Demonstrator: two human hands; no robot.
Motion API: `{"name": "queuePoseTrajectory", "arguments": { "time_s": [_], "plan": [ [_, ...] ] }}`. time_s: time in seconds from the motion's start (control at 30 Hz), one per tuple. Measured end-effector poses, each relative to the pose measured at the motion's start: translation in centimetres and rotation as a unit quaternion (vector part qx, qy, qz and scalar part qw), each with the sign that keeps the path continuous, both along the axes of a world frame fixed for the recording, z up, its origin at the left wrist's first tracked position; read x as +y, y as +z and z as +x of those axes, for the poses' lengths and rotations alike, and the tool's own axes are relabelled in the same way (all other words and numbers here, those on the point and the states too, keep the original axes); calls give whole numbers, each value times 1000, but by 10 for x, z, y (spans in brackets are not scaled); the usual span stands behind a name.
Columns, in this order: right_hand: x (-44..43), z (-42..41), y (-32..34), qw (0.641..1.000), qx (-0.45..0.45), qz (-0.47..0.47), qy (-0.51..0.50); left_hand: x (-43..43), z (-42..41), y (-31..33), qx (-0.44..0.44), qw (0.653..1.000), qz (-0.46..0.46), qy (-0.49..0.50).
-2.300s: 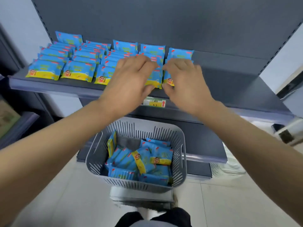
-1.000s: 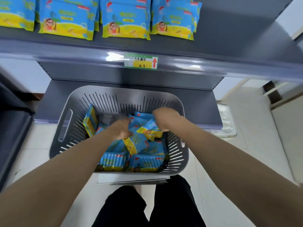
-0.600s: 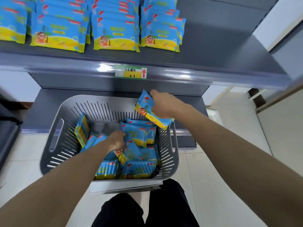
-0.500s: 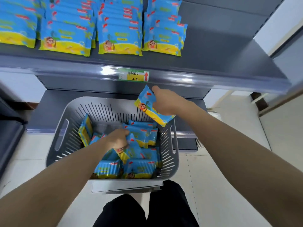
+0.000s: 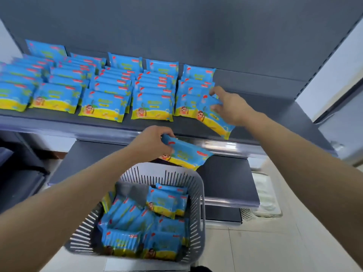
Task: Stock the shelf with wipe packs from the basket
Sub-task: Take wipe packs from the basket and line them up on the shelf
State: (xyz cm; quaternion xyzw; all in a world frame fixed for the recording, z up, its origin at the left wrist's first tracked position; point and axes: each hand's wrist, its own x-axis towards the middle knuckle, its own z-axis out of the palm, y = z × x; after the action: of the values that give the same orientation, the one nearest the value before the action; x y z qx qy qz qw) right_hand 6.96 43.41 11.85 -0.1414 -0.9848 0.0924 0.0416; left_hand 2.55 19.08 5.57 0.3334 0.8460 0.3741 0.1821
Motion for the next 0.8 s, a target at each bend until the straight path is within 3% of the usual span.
{"name": "queuePoseTrajectory", "arguments": {
  "time_s": [0.23,0.8],
  "plan": [
    [41,-44,-14,995,-81,-32,39,36,-20,31,-31,996,78,28],
    [50,-140,-18,992,-48,11,118,82,-75,33,-47,987,86,129]
  ]
}}
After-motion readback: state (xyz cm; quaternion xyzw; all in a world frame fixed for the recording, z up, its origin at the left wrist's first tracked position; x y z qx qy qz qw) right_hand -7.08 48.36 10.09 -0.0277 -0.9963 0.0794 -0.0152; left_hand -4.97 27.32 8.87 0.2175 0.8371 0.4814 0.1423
